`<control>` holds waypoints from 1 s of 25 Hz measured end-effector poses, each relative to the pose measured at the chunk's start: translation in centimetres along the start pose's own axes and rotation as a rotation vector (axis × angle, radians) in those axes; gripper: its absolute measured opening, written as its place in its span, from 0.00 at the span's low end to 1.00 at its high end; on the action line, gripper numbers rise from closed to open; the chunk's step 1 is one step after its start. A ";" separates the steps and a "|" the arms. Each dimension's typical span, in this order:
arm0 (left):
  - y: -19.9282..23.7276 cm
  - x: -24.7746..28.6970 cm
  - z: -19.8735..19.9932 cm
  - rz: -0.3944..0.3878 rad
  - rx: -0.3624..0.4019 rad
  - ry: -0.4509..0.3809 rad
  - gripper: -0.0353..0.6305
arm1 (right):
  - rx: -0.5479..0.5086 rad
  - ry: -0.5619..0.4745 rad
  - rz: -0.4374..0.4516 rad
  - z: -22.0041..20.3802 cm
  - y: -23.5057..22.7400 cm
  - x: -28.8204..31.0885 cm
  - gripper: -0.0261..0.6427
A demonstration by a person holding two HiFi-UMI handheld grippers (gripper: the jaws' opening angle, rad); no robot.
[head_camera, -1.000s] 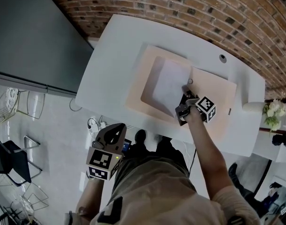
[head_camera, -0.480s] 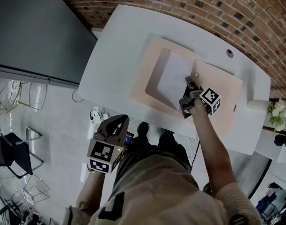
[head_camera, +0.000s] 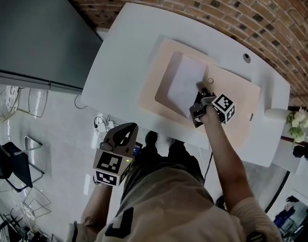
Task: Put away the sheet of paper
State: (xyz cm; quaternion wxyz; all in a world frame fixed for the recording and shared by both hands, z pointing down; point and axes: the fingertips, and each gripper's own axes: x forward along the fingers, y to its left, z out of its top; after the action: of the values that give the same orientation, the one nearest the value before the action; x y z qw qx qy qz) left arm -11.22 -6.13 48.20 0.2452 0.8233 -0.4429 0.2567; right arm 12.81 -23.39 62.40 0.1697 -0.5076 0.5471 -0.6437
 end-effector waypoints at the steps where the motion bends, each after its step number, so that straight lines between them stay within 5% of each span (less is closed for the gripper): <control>1: 0.0 0.0 0.0 -0.001 0.000 0.000 0.07 | 0.000 0.000 -0.001 -0.1 0.1 0.0 0.07; 25: 0.7 -0.3 -0.5 -0.006 -0.006 0.007 0.07 | -0.005 0.008 -0.002 -0.8 0.5 0.8 0.07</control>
State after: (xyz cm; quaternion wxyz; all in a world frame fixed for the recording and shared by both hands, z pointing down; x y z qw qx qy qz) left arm -12.06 -5.97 48.51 0.2497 0.8230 -0.4405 0.2575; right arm 11.67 -23.74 62.41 0.1657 -0.5060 0.5486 -0.6446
